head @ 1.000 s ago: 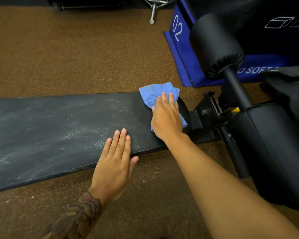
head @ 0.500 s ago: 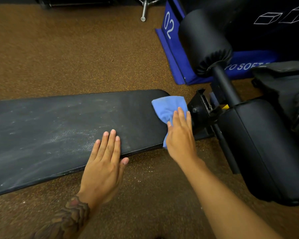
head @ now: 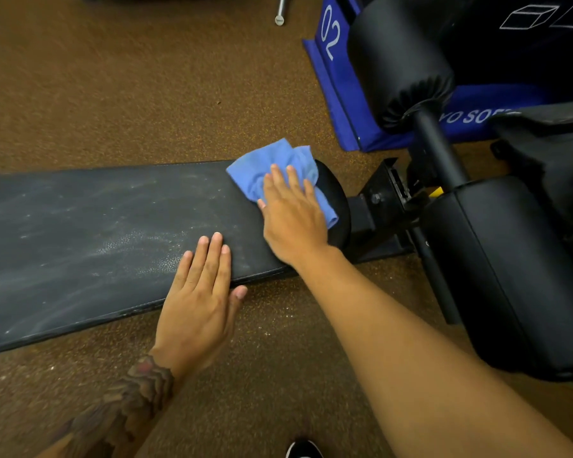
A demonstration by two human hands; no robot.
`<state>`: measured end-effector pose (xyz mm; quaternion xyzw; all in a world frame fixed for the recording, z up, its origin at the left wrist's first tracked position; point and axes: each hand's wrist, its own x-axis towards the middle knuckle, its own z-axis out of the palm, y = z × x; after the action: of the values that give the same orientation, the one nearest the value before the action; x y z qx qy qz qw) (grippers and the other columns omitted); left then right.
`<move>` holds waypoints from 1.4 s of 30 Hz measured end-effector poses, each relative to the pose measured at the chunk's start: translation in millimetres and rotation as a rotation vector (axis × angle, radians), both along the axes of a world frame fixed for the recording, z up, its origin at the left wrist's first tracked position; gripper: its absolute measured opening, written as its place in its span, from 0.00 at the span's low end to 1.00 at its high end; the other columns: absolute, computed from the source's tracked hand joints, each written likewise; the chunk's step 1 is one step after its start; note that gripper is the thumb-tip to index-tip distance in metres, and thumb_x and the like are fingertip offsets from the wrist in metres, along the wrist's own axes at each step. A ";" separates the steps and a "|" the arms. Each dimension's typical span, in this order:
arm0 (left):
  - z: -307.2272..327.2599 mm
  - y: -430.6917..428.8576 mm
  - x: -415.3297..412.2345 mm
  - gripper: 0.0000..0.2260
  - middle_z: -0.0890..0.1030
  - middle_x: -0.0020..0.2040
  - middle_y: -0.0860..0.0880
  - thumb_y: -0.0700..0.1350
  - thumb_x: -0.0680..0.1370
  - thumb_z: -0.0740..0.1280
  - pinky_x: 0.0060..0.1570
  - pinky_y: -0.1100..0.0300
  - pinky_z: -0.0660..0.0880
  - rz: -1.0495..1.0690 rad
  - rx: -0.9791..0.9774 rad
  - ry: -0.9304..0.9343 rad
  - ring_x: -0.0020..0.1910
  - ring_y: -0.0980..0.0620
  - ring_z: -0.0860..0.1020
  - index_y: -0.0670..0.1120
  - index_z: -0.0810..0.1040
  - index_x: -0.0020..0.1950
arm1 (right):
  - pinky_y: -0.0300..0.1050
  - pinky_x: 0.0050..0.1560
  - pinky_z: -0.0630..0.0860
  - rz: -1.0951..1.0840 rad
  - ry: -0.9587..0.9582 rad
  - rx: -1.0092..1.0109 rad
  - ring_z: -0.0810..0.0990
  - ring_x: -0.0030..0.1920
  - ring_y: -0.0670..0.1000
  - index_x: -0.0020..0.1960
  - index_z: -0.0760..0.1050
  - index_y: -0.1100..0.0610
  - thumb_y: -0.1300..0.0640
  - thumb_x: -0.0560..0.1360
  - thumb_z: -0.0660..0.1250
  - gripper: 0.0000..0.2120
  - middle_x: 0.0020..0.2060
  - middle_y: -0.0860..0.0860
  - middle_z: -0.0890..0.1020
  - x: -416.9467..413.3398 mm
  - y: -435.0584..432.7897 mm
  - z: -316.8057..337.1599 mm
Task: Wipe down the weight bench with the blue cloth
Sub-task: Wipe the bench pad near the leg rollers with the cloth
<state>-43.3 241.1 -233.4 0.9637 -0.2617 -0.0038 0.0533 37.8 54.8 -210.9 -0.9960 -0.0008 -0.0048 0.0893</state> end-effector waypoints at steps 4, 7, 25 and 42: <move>1.2 -0.6 -0.8 0.28 0.56 0.76 0.38 0.54 0.82 0.47 0.74 0.45 0.51 0.011 -0.003 0.003 0.76 0.41 0.52 0.35 0.58 0.75 | 0.58 0.72 0.59 0.096 -0.051 0.076 0.60 0.74 0.60 0.71 0.66 0.63 0.55 0.80 0.55 0.22 0.72 0.58 0.68 -61.0 7.6 -7.4; 1.8 0.5 -0.1 0.28 0.55 0.77 0.38 0.55 0.82 0.46 0.74 0.45 0.51 0.002 0.004 0.005 0.77 0.42 0.51 0.36 0.57 0.75 | 0.57 0.73 0.58 0.014 -0.071 0.053 0.60 0.74 0.61 0.71 0.65 0.65 0.64 0.76 0.65 0.25 0.72 0.60 0.67 -87.4 -16.0 -13.2; 3.1 0.5 0.5 0.27 0.56 0.76 0.39 0.55 0.83 0.46 0.73 0.46 0.52 -0.006 -0.012 -0.003 0.77 0.42 0.52 0.38 0.56 0.75 | 0.54 0.61 0.64 0.092 -0.109 0.223 0.73 0.59 0.62 0.54 0.75 0.63 0.65 0.77 0.60 0.08 0.54 0.60 0.78 42.0 24.7 4.6; 2.9 3.2 1.5 0.27 0.56 0.76 0.39 0.54 0.83 0.47 0.73 0.46 0.52 -0.025 -0.027 0.014 0.77 0.42 0.52 0.37 0.57 0.75 | 0.59 0.74 0.48 -0.085 0.046 0.025 0.51 0.76 0.58 0.74 0.59 0.56 0.55 0.82 0.52 0.21 0.76 0.50 0.59 48.9 35.8 2.7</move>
<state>-41.8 244.3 -230.5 0.9595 -0.2733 -0.0078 0.0680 86.7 90.5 -208.2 -0.9938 0.0437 0.0142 0.1017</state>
